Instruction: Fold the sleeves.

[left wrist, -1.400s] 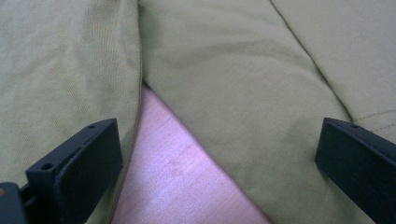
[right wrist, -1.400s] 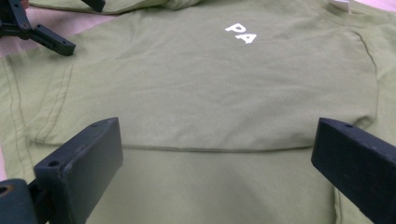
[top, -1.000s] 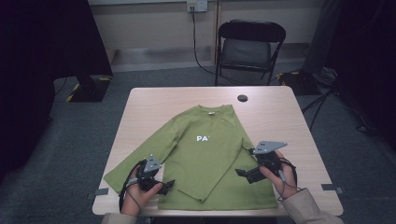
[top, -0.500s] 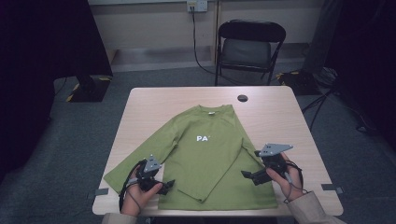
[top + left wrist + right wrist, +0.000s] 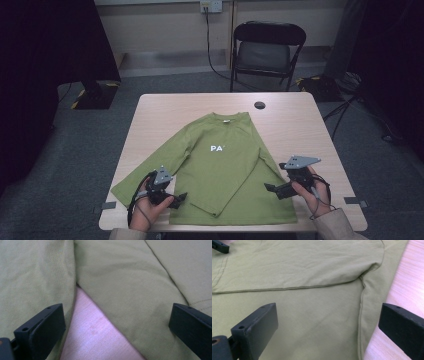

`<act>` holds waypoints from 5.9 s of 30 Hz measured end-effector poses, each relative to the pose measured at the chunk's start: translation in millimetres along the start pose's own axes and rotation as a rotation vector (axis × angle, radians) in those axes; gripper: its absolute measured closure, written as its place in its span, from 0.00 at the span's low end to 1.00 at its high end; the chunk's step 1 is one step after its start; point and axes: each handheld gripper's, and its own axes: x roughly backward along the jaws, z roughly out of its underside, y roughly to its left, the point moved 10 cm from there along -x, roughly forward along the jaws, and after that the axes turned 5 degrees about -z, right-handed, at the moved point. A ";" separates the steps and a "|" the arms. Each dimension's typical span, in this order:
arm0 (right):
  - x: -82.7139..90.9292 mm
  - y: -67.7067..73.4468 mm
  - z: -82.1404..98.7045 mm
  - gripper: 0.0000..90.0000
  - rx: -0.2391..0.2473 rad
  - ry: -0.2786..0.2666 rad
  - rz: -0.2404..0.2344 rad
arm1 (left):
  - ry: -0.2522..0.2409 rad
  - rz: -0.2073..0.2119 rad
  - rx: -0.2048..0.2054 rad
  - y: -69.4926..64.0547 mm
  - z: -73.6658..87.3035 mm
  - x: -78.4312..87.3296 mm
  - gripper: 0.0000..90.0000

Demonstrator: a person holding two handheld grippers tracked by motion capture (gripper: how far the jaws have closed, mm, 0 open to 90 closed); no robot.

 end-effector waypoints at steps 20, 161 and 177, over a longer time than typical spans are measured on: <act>17.5 -18.0 21.3 0.02 -0.032 0.003 0.035 | 0.000 0.000 0.000 0.0 0.0 0.0 0.00; 36.6 -49.6 75.7 0.00 -0.048 0.100 0.132 | 0.076 -0.182 0.299 121.9 68.9 77.2 0.97; 36.7 -49.5 75.8 0.00 -0.048 0.102 0.132 | -0.113 -0.015 0.289 86.5 6.5 92.3 0.99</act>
